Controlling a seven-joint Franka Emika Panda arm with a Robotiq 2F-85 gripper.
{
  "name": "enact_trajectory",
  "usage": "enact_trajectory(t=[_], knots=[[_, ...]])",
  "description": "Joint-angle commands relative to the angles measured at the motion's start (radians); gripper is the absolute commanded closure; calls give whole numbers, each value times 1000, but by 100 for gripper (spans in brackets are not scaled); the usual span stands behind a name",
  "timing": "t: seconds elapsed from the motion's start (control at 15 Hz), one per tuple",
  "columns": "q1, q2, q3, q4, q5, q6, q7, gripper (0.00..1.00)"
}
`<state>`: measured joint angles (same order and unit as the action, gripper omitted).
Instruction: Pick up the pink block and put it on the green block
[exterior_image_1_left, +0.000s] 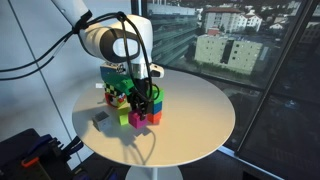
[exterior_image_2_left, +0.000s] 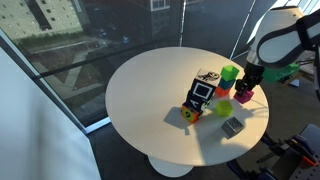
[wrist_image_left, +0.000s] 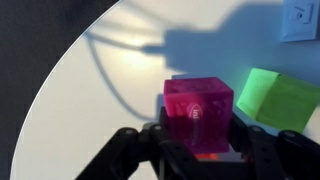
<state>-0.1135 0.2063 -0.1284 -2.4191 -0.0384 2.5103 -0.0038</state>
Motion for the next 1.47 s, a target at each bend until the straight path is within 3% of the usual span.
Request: enact_trajectory(t=[0.0,0.6,1.4], knots=[[4,-71,-10,3,-36,-71,19,70],[-1,-168,-2,37,-36,-202,25,70],[1,-184,5,146,-14,-299,47,70]])
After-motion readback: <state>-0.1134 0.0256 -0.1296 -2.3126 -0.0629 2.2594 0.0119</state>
